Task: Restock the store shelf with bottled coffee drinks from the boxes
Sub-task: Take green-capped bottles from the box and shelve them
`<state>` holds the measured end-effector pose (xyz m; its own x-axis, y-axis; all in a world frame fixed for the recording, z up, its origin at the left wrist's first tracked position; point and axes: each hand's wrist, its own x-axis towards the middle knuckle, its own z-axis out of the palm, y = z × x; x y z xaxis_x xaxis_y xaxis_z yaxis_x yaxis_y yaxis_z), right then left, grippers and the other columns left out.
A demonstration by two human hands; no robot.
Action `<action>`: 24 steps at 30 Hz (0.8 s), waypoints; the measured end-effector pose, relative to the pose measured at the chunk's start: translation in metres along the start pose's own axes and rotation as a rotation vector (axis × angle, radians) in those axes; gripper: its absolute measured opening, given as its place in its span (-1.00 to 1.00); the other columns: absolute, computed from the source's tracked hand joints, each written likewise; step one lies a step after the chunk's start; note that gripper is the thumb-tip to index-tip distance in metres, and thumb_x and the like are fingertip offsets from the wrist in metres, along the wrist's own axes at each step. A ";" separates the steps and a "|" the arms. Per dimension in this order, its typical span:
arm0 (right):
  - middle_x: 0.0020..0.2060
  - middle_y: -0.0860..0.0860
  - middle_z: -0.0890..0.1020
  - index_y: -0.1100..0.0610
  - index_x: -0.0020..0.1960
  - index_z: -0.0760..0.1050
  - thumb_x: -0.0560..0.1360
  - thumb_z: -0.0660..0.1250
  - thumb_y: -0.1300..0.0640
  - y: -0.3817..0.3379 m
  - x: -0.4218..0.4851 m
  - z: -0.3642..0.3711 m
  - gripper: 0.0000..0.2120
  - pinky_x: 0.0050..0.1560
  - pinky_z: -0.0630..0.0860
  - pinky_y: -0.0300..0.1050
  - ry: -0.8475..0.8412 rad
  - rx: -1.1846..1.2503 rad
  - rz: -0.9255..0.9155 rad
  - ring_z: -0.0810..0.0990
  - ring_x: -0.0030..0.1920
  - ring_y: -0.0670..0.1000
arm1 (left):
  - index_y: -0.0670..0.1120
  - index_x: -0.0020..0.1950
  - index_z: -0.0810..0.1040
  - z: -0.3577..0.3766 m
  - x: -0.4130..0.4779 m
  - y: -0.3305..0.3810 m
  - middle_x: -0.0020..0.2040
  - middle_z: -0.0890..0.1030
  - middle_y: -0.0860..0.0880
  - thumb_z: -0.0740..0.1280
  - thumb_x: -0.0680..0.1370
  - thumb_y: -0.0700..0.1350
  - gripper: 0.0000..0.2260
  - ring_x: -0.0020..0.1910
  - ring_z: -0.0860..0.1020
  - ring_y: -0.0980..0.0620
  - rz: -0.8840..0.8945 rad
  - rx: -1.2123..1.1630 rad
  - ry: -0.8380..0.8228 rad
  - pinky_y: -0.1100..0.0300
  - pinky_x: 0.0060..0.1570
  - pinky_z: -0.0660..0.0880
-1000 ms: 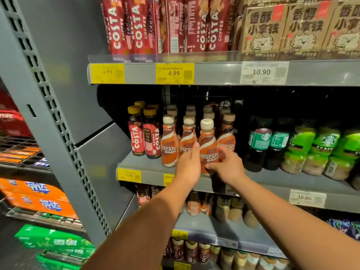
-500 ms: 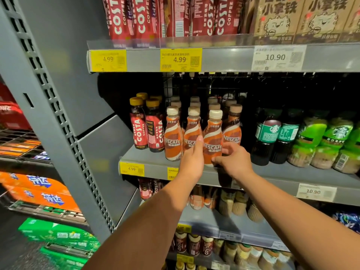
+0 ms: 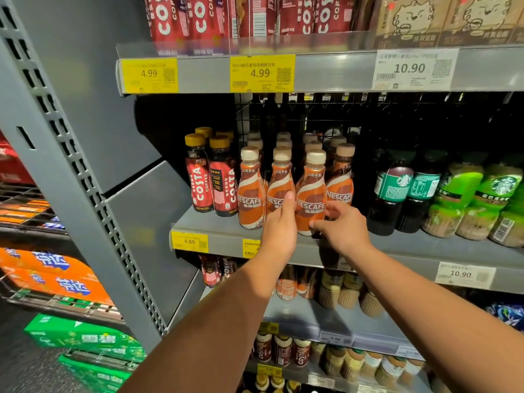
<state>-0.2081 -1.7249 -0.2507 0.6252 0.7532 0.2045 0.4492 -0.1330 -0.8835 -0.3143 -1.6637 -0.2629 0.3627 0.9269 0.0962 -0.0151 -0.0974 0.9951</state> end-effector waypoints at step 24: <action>-0.07 0.15 0.60 0.16 -0.10 0.49 0.41 0.29 0.17 -0.077 -0.102 -0.022 -0.91 -0.19 0.45 -0.08 -0.152 -0.658 -0.281 0.56 -0.03 0.20 | -0.15 0.16 0.53 -0.099 -0.128 0.073 0.12 0.55 -0.14 0.22 0.54 -0.04 -0.72 0.10 0.51 -0.17 0.275 1.332 0.058 0.03 -0.06 0.45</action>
<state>-0.2920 -1.8060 -0.1944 0.3556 0.8907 0.2834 0.9003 -0.2449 -0.3599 -0.4545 -1.7538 -0.2002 0.4539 0.8316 0.3201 0.8354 -0.5222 0.1719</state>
